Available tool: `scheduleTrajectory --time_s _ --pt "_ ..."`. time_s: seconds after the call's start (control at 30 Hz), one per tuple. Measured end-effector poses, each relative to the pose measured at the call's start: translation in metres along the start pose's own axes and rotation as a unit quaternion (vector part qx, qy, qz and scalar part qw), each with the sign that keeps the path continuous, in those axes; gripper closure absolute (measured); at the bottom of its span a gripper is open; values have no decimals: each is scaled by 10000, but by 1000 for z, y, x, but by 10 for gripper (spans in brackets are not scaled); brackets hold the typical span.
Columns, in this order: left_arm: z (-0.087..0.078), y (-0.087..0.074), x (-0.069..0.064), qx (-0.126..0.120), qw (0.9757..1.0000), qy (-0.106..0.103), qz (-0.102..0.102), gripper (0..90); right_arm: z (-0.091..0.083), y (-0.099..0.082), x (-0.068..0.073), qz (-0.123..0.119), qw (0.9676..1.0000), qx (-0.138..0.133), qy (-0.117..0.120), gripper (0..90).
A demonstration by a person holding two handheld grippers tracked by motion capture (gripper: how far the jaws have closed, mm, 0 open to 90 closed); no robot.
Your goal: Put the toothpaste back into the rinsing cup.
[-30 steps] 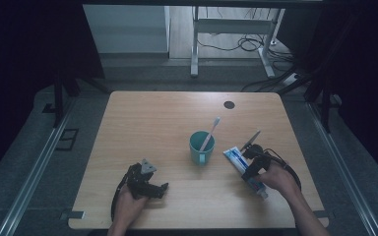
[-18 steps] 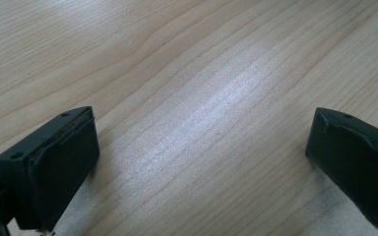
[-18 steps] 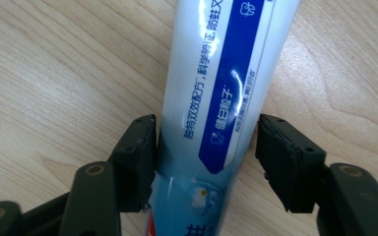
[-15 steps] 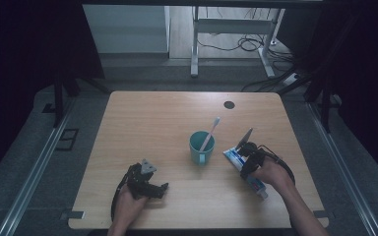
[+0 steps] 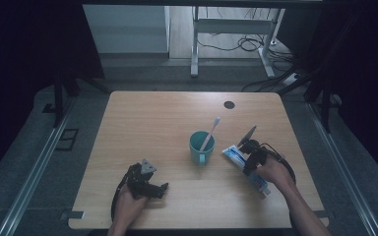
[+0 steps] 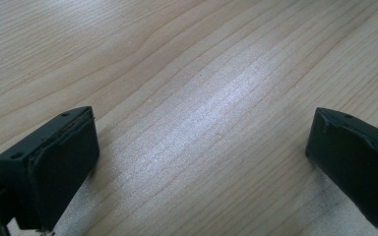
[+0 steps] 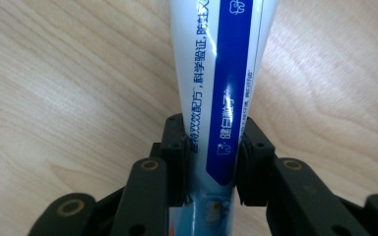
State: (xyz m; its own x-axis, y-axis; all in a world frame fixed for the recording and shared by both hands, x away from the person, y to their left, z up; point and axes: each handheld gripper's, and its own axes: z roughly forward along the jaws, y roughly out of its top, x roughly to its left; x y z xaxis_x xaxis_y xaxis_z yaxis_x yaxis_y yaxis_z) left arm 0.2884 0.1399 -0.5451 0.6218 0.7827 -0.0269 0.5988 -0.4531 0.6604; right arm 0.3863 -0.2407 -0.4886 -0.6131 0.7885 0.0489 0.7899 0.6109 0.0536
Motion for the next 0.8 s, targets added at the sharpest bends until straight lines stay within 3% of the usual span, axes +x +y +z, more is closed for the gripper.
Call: scheduleTrajectory --time_s 0.23,0.5,0.8 --pt "0 0 0 -10 10000 1 -9 0 -3 1 -2 -56 9997 -218 -86 721" --pt "0 0 0 -11 10000 1 -13 0 -3 -12 -8 72 9988 -477 16 725" --pt "0 0 0 -10 10000 1 -10 0 -12 -19 -10 30 9969 -783 62 726"
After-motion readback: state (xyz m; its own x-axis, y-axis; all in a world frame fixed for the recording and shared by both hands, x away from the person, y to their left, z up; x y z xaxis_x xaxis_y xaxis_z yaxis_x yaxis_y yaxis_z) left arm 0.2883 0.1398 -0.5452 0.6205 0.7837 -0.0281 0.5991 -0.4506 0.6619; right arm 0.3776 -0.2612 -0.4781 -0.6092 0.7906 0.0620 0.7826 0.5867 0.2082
